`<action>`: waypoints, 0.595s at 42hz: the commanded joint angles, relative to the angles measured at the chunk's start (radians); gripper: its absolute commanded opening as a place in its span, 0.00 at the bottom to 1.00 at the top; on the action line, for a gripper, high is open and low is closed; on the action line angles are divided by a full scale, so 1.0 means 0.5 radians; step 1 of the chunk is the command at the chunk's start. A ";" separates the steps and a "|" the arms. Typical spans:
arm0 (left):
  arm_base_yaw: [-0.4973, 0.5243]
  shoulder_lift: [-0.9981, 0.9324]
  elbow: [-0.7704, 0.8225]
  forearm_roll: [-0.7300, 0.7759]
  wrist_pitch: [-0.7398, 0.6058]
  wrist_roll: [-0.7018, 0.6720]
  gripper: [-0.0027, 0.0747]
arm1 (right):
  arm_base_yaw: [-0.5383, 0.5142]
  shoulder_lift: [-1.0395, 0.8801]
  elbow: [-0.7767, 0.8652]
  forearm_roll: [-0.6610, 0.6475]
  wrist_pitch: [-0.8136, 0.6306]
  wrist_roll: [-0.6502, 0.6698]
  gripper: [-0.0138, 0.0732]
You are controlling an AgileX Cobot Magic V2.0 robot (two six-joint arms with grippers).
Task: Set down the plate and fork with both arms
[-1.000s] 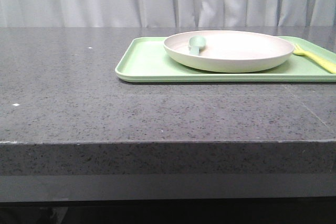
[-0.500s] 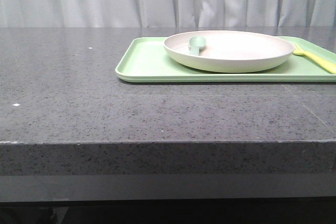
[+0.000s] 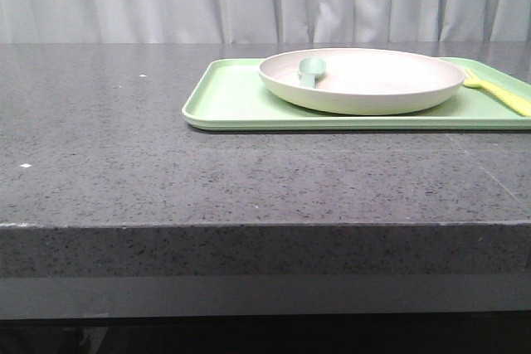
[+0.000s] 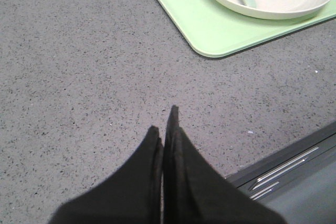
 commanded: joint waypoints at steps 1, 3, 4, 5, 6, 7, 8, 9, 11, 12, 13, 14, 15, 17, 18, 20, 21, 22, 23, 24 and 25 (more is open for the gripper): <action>0.004 -0.003 -0.054 -0.008 -0.150 -0.021 0.01 | -0.003 0.013 -0.045 0.049 -0.167 0.006 0.09; 0.004 -0.003 -0.054 -0.008 -0.150 -0.021 0.01 | -0.003 0.013 -0.035 0.049 -0.203 0.006 0.09; 0.004 -0.003 -0.054 -0.008 -0.150 -0.021 0.01 | -0.003 0.013 -0.030 0.051 -0.206 0.006 0.09; 0.004 -0.003 -0.054 -0.008 -0.150 -0.021 0.01 | -0.003 0.013 -0.030 0.051 -0.201 0.006 0.09; 0.004 -0.003 -0.054 -0.008 -0.147 -0.021 0.01 | -0.003 0.013 -0.030 0.051 -0.195 0.006 0.09; 0.004 -0.003 -0.054 -0.008 -0.147 -0.021 0.01 | -0.003 0.013 -0.030 0.051 -0.195 0.006 0.09; 0.004 -0.003 -0.054 -0.008 -0.147 -0.021 0.01 | -0.003 0.013 -0.030 0.051 -0.195 0.006 0.09; 0.004 -0.003 -0.054 -0.008 -0.147 -0.021 0.01 | -0.003 0.013 -0.030 0.051 -0.195 0.006 0.09; 0.004 -0.003 -0.054 -0.008 -0.147 -0.021 0.01 | -0.003 0.013 -0.030 0.051 -0.195 0.006 0.09; 0.004 -0.003 -0.054 -0.008 -0.147 -0.021 0.01 | -0.003 0.013 -0.030 0.051 -0.195 0.006 0.09; 0.004 -0.003 -0.054 -0.008 -0.147 -0.021 0.01 | -0.003 0.013 -0.030 0.051 -0.195 0.006 0.09; 0.004 -0.003 -0.054 -0.008 -0.147 -0.021 0.01 | -0.003 0.013 -0.030 0.051 -0.195 0.006 0.09; 0.004 -0.003 -0.054 -0.008 -0.147 -0.021 0.01 | -0.003 0.013 -0.030 0.051 -0.195 0.006 0.09; 0.004 -0.003 -0.054 -0.008 -0.147 -0.021 0.01 | -0.003 0.013 -0.030 0.051 -0.195 0.006 0.09; 0.004 -0.003 -0.054 -0.008 -0.147 -0.021 0.01 | -0.003 0.013 -0.030 0.051 -0.195 0.006 0.09; 0.004 -0.003 -0.054 -0.008 -0.147 -0.021 0.01 | -0.003 0.013 -0.030 0.051 -0.195 0.006 0.09; 0.004 -0.003 -0.054 -0.008 -0.147 -0.021 0.01 | -0.003 0.013 -0.030 0.051 -0.195 0.006 0.09; 0.004 -0.003 -0.054 -0.008 -0.147 -0.021 0.01 | -0.003 0.013 -0.030 0.051 -0.195 0.006 0.09; 0.004 -0.003 -0.054 -0.008 -0.147 -0.021 0.01 | -0.003 0.013 -0.030 0.051 -0.195 0.006 0.09; 0.004 -0.003 -0.054 -0.008 -0.147 -0.021 0.01 | -0.003 0.013 -0.030 0.051 -0.195 0.006 0.09; 0.004 -0.008 -0.047 -0.008 -0.158 -0.021 0.01 | -0.003 0.013 -0.030 0.051 -0.195 0.006 0.09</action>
